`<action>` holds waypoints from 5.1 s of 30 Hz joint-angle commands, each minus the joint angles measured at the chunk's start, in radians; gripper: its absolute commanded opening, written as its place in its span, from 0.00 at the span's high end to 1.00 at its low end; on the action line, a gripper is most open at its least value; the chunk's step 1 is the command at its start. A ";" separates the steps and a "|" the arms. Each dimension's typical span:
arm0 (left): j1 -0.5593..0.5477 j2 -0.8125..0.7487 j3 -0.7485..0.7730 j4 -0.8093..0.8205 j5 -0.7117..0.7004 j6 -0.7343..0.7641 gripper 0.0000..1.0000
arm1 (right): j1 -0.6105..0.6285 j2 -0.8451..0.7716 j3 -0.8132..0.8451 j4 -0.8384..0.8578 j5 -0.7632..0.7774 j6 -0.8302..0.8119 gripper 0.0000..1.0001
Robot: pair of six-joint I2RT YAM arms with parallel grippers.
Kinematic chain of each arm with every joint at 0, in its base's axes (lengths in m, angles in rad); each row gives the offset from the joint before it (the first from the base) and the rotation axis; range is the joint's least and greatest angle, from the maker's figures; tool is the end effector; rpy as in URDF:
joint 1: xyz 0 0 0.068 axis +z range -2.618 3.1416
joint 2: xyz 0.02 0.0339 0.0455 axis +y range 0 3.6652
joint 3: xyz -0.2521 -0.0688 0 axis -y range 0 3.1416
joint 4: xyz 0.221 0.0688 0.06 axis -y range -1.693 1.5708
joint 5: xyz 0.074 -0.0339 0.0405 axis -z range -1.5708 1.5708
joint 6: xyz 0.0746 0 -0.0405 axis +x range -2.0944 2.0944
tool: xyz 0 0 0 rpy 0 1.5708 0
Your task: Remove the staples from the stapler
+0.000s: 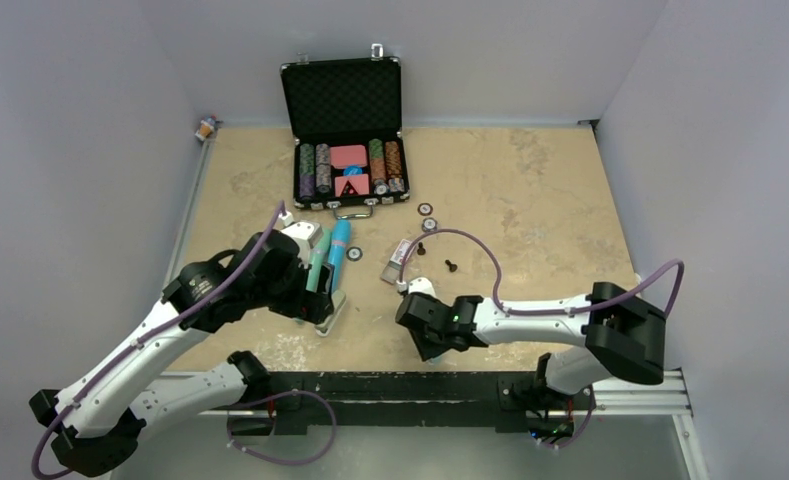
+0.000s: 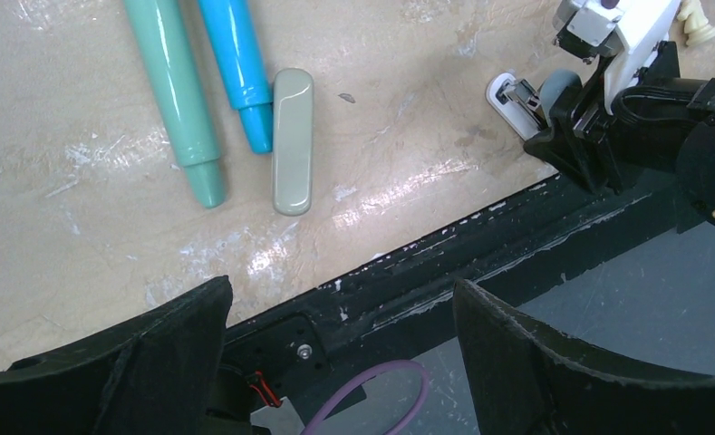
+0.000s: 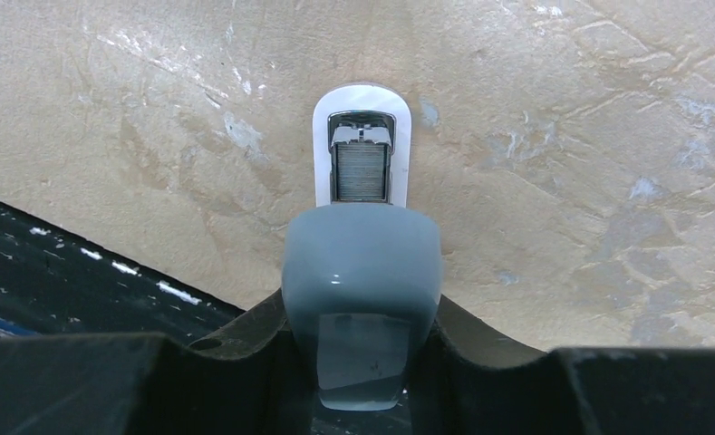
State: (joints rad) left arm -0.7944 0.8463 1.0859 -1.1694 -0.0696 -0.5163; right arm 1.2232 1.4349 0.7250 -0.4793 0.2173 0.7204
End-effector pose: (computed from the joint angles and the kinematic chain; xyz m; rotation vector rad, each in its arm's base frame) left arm 0.1033 -0.0978 0.2941 0.3251 2.5359 -0.4466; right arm 0.0993 0.2270 0.1285 -0.6250 2.6652 0.2683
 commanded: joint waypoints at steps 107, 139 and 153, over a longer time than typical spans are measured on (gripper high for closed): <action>0.070 0.123 0.136 0.454 0.794 0.352 1.00 | 0.002 -0.355 0.496 0.044 -0.206 -0.504 0.71; 0.074 0.075 0.130 0.395 0.502 0.104 1.00 | -0.159 -0.446 0.519 0.067 -0.138 -0.211 0.20; 0.121 0.200 0.302 0.295 0.329 -0.093 1.00 | -0.376 -0.369 0.542 -0.085 -0.284 -0.067 0.21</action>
State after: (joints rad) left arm -0.6796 1.0302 1.3113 -0.8669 0.2867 -0.5419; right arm 0.8780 1.0355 1.2423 -0.5110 -0.0036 0.6048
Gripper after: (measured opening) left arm 0.383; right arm 0.806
